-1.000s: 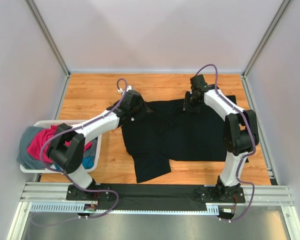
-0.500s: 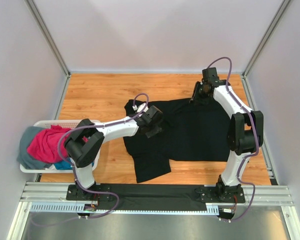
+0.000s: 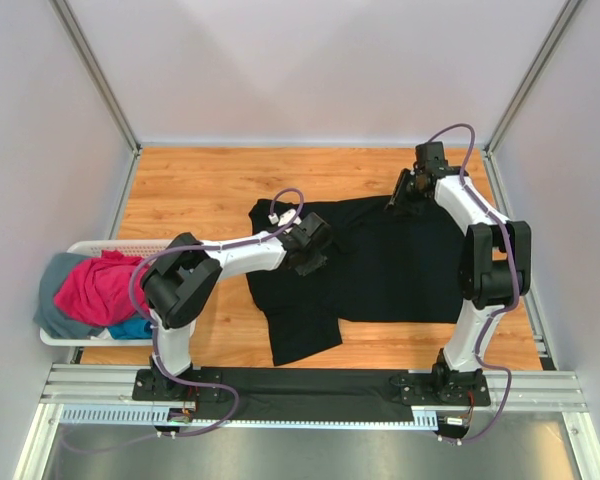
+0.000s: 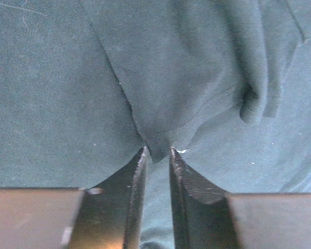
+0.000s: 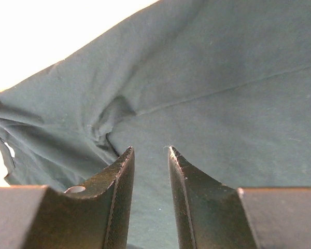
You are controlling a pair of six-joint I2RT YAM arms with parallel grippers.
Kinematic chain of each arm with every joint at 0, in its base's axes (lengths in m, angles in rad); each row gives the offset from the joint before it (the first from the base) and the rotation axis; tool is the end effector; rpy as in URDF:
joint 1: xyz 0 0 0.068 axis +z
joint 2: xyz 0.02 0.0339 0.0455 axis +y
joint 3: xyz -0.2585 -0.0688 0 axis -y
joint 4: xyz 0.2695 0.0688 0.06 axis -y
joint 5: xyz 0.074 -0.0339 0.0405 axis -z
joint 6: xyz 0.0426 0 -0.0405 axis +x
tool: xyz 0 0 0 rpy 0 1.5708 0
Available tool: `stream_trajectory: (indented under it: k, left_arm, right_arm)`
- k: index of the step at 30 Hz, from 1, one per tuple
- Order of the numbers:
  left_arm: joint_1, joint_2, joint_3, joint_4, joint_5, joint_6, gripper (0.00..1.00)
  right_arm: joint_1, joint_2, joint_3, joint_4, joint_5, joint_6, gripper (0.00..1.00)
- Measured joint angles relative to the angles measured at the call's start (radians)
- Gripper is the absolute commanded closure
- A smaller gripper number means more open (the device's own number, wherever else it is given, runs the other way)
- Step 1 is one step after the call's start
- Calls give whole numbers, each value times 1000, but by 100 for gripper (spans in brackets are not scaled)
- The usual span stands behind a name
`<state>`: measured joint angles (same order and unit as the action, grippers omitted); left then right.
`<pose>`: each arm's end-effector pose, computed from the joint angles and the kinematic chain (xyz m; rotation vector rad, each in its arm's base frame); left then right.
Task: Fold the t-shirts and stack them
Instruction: Fold the tshirt
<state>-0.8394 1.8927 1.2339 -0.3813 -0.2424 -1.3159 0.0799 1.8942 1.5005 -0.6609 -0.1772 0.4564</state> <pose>0.2815 -0.2983 0.1417 -0.7082 2.5457 -0.4799 0.4293 0.0419 0.2098 0.4365 2.6248 0.4139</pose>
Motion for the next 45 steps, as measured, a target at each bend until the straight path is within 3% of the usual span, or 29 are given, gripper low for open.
stream_trajectory:
  k: [3,5,6,13,21,40,41,45]
  left_arm:
    - [0,10,0,-1,0,-5,84]
    - [0,11,0,0,0,-7,99]
    - [-1,11,0,0,0,-6,100]
    - [-3,-8,-1,-7,-13,21,100]
    - [-3,-182,-50,-18,-66,42,100]
    - [-3,-295,-168,-72,-61,46,100]
    - [-3,-295,-167,-71,-55,48,99]
    - [-3,-267,-163,-65,-22,76,80]
  right_arm:
    - [2,0,-23,10,-11,7,66]
    - [2,0,-32,16,-15,14,67]
    - [2,0,-34,25,-17,17,67]
    - [2,52,10,89,-22,28,69]
    - [2,179,100,93,3,26,70]
    - [2,199,100,70,55,19,71]
    - [2,199,100,67,60,19,70]
    - [-2,198,100,51,83,18,70]
